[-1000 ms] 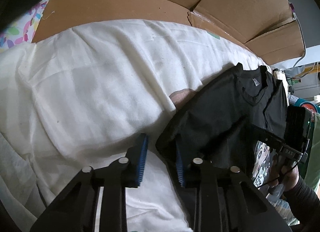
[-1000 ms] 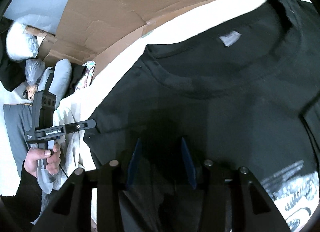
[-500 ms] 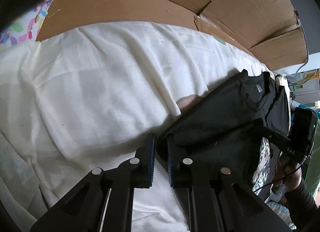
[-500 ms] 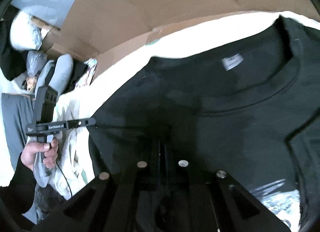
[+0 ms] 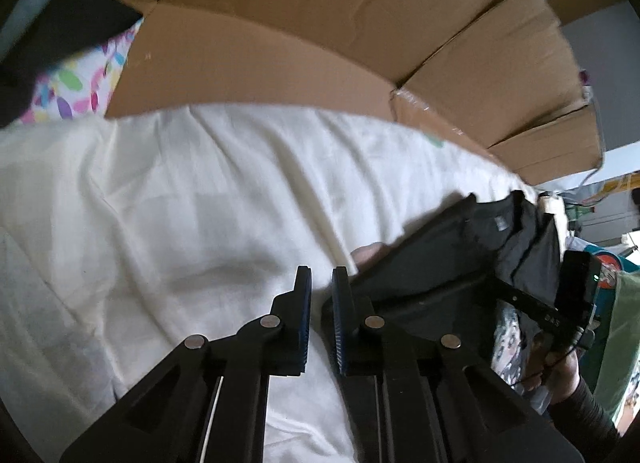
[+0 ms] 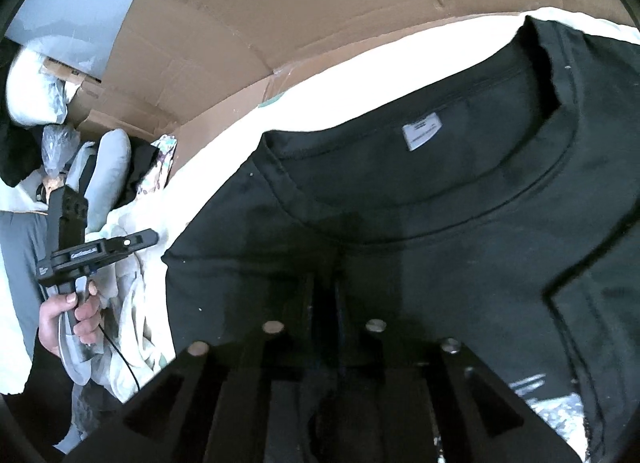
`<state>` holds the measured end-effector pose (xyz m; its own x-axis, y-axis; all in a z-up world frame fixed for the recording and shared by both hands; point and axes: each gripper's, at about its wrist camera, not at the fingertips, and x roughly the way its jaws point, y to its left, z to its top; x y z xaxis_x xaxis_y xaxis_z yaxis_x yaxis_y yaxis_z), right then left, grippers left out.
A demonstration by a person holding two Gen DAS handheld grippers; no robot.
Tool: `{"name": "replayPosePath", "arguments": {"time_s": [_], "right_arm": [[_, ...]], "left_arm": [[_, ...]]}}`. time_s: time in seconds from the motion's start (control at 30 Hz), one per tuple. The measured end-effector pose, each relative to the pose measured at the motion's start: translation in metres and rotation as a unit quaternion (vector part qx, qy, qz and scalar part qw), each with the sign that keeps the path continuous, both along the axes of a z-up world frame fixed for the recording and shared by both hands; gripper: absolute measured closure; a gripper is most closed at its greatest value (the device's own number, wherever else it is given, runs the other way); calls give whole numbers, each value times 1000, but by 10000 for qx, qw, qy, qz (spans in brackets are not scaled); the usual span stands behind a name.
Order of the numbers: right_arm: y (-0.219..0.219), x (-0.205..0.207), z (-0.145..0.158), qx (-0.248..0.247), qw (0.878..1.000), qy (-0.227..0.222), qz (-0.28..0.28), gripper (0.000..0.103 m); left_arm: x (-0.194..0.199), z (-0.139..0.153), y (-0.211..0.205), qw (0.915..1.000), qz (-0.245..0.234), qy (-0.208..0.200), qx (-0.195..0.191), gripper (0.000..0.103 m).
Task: Fold clothes
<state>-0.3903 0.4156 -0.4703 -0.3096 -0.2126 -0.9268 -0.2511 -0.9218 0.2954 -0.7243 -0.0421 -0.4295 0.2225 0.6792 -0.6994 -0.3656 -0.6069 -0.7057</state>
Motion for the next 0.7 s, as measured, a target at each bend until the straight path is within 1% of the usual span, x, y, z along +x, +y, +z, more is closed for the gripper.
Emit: {"name": "replayPosePath", "arguments": {"time_s": [0.03,0.1,0.23,0.33,0.53,0.63,0.7], "right_arm": [[2,1,4,22,10000,22,2,80],[7,4,13,88,9999,49,61,77],[13,15,29,248,9994,-63,217,77],[13,27,35,328,9989,-114,314,76],[3,57,37,284,9983,-188,478,77],[-11,74,35,287,9971,-250,662,76],[-22,81,31,279,9960,-301,790,76]], "left_arm": [[2,2,-1,10000,-38,14,26,93],[8,5,2,9998,-173,-3,81,93],[25,7,11,9990,-417,-52,143,93],[36,11,16,9985,-498,54,200,93],[60,12,32,9955,-862,116,381,93],[72,3,41,9935,-1071,95,377,93],[76,-2,44,9928,-1150,150,298,93]]}}
